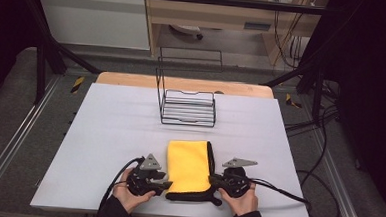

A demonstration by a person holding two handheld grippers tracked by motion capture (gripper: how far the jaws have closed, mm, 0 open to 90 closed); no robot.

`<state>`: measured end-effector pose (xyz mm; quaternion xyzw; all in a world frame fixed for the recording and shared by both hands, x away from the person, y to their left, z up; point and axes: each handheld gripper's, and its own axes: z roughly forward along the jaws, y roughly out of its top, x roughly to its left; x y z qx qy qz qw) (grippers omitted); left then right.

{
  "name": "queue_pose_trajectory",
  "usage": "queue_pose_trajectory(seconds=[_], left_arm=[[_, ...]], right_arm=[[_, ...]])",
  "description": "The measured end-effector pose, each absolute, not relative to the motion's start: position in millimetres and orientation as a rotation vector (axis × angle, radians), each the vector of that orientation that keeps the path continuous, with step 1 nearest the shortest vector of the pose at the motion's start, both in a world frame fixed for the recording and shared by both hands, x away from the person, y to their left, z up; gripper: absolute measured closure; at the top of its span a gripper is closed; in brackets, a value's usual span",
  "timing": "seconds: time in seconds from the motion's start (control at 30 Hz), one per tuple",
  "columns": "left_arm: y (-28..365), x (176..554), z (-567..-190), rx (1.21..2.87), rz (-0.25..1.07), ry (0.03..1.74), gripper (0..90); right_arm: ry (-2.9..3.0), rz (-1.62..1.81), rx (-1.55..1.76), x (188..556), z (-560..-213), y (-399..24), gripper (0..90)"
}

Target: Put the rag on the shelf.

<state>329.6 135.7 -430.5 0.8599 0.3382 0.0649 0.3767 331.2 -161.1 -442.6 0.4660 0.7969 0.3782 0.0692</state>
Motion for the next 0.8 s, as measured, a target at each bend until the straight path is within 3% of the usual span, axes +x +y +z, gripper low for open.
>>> queue_pose_trajectory(seconds=[0.17, 0.3, 0.63, 0.8], left_arm=[[144.5, 338.8, -424.2, 2.16, 0.191, 0.888, 28.2], [148.8, 349.7, -419.8, 2.147, 0.192, 0.889, 14.6], [151.8, 381.8, -416.7, 2.138, 0.237, 0.922, 10.7], [149.9, 399.2, -417.9, 2.129, 0.242, 0.955, 12.8]], right_arm=[[2.396, 1.142, 1.338, 332.2, -439.0, -164.4, 65.3], [2.342, 1.205, 1.239, 335.8, -433.7, -173.2, 47.6], [2.287, 1.246, 1.223, 346.5, -433.5, -191.4, 17.6], [2.3, 1.239, 1.21, 350.1, -435.5, -194.7, 9.3]])
